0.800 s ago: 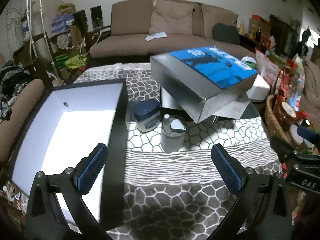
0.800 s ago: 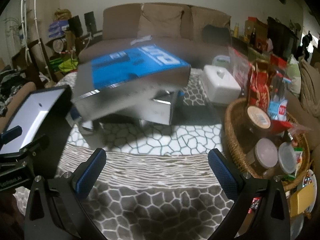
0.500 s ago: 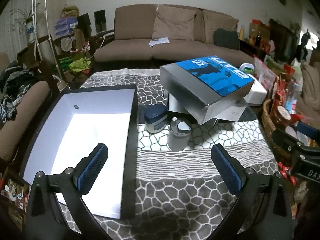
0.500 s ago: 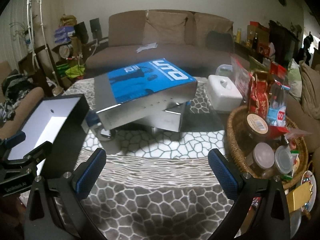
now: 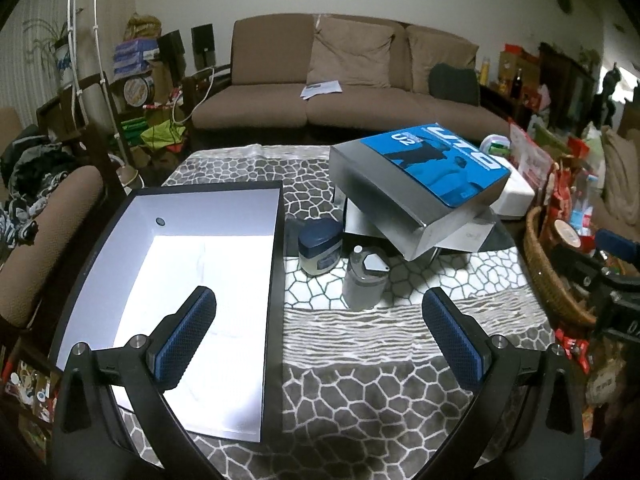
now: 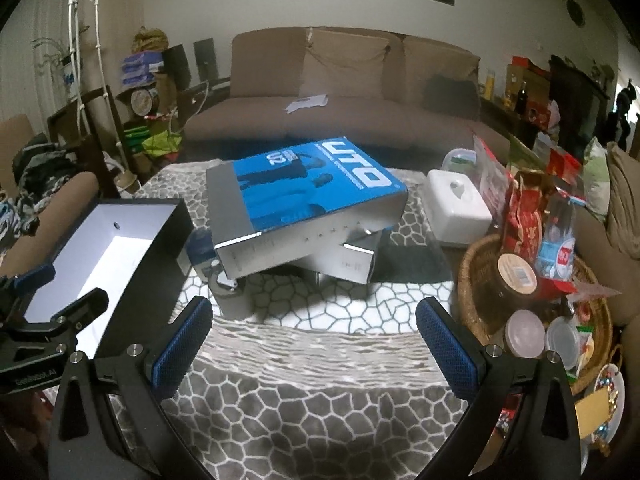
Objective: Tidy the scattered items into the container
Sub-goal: 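Reach both tools toward the silver box with the blue UTO sleeve, then grasp the blue-sleeved silver box with both tools and lift it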
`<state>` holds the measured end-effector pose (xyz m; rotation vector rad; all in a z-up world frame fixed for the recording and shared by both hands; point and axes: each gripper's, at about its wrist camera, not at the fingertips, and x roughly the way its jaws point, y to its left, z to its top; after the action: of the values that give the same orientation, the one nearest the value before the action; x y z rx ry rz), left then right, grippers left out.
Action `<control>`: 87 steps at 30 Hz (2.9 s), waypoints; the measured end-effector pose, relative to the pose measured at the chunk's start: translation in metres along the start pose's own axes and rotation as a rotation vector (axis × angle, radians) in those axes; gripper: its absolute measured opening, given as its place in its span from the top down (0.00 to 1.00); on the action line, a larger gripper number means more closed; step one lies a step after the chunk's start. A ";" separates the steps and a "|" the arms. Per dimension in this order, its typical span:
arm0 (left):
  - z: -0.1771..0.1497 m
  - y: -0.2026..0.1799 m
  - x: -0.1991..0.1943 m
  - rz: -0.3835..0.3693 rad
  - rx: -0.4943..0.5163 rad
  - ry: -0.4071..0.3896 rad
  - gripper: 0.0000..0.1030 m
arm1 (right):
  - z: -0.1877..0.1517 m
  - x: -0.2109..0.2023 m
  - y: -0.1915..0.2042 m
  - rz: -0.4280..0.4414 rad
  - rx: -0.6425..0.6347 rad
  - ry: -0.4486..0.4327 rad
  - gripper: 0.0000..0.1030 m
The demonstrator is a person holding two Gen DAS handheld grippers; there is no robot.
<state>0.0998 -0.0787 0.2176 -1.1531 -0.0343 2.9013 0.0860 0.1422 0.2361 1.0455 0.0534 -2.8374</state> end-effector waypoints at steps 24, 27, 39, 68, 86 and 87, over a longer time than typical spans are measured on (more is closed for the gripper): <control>0.046 -0.049 0.096 -0.315 -0.165 0.167 0.00 | 0.065 0.101 -0.135 0.281 0.442 0.124 0.00; 0.052 -0.039 0.113 -0.378 -0.243 0.194 0.00 | 0.064 0.126 -0.154 0.343 0.559 0.164 0.00; 0.075 -0.010 0.164 -0.498 -0.365 0.230 0.00 | 0.051 0.192 -0.194 0.535 0.854 0.231 0.00; 0.045 0.041 0.289 -0.927 -0.860 0.476 0.00 | 0.037 0.248 -0.199 0.747 1.033 0.264 0.00; 0.042 0.031 0.292 -0.981 -0.923 0.443 0.02 | 0.038 0.244 -0.210 0.761 0.974 0.183 0.30; 0.042 0.031 0.290 -0.979 -0.920 0.432 0.05 | 0.040 0.242 -0.211 0.754 0.963 0.180 0.30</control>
<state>-0.1403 -0.1025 0.0485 -1.2517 -1.5220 1.6834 -0.1483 0.3248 0.1086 1.0864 -1.4519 -1.9939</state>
